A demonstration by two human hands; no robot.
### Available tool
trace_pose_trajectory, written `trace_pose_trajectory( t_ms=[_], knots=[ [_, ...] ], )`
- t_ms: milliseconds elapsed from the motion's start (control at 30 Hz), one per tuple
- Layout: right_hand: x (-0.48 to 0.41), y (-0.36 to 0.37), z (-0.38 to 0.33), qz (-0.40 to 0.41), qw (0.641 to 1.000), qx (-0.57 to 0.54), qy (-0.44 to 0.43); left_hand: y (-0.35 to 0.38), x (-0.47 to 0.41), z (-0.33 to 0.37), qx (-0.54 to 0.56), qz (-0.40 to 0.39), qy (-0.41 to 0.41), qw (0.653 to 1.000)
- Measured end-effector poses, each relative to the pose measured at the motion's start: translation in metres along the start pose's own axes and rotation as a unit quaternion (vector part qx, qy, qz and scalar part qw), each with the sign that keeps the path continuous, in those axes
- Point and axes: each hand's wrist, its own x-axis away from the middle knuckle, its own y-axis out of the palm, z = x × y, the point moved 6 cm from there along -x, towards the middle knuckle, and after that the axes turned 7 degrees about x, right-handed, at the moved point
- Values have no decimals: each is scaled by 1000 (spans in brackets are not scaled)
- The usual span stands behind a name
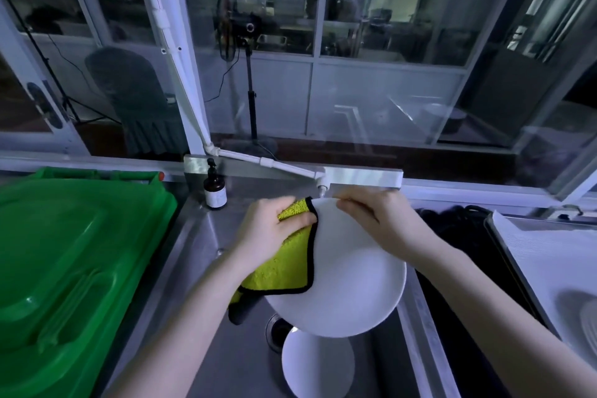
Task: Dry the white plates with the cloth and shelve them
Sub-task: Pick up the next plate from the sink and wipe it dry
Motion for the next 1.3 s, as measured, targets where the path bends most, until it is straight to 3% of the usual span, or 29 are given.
trace_pose_trajectory(
  t_ms=[100, 200, 267, 433, 500, 600, 667, 733, 800, 900, 967, 1000, 1067, 1133, 1233, 1300],
  knots=[
    [5, -3, 11, 81, 995, -15, 47, -3, 11, -16, 40, 46, -45, 997],
    [16, -12, 33, 175, 968, -95, 153, -7, 35, -44, 125, 162, -124, 971],
    [22, -9, 41, 192, 954, -126, 193, -6, 41, -51, 149, 182, -141, 962],
    [20, -9, 36, 146, 962, -160, 169, -19, 19, -28, 118, 114, -91, 982],
    [14, -13, 22, 115, 979, -112, 124, -20, 6, -12, 64, 73, -57, 994],
    [6, 1, -8, 35, 999, -15, 22, 3, -9, 7, -30, -47, -13, 998],
    [5, 4, -7, 28, 999, -4, 21, 8, -8, 6, -27, -66, -23, 997],
    [8, -3, 8, 77, 994, -45, 64, -1, 0, -3, 21, 0, -44, 999],
    [17, -9, 24, 162, 971, -102, 143, -8, 19, -21, 92, 131, -103, 982],
    [39, 7, 34, 315, 887, -197, 273, 7, 52, -52, 231, 323, -240, 886],
    [50, 27, 34, 331, 846, -260, 327, 12, 59, -61, 246, 370, -277, 852],
    [51, 31, 36, 309, 848, -277, 329, 9, 58, -63, 246, 370, -279, 851],
    [44, 26, 39, 242, 874, -305, 291, -5, 52, -60, 240, 354, -254, 868],
    [31, 8, 39, 160, 909, -308, 232, -20, 40, -45, 204, 315, -199, 905],
    [7, -10, 27, 45, 975, -159, 146, -22, 15, -5, 67, 188, -75, 977],
    [-4, -19, 13, 41, 992, -86, 79, -13, 0, 16, -19, 99, -22, 995]
  ],
)
